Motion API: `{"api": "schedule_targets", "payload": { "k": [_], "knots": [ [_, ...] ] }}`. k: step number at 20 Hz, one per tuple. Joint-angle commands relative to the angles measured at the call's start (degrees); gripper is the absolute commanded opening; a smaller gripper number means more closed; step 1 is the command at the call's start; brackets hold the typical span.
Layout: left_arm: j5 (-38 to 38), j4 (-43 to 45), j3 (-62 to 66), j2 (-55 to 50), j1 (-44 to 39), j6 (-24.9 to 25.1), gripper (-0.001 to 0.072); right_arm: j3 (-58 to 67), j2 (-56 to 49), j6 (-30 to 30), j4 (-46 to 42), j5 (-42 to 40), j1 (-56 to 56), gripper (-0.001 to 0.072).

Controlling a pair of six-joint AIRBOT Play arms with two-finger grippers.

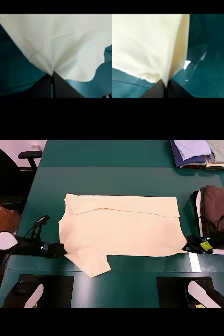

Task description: Fold the shirts.

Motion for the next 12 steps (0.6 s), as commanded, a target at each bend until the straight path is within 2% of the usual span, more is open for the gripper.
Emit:
{"api": "schedule_targets", "payload": {
  "k": [1, 3, 5, 7, 12],
  "knots": [
    [-14.0, 2.0, 1.0, 6.3, 0.1, -3.6, 0.002, 1.7, 8.4, 3.4, -8.7, 5.7, 3.3, 0.0016],
    [-14.9, 2.1, 3.8, 6.1, 0.1, -4.2, 0.002, 1.9, 11.6, 4.6, -9.2, 6.0, 4.1, 0.0015],
    [-8.6, 3.0, 8.1, 4.8, 0.1, -4.0, 0.002, 4.2, 11.2, 4.7, -9.2, 4.5, 6.8, 0.0015],
    [-2.2, 4.9, 12.6, 0.1, 0.1, -1.8, 0.002, 9.2, 7.3, 5.7, -9.3, 2.1, 10.0, 0.0015],
    [9.1, 4.8, 22.6, -20.2, 0.1, 5.4, 0.0022, 25.2, -9.2, 5.8, -9.1, -1.6, 14.0, 0.0015]
  ]
}}
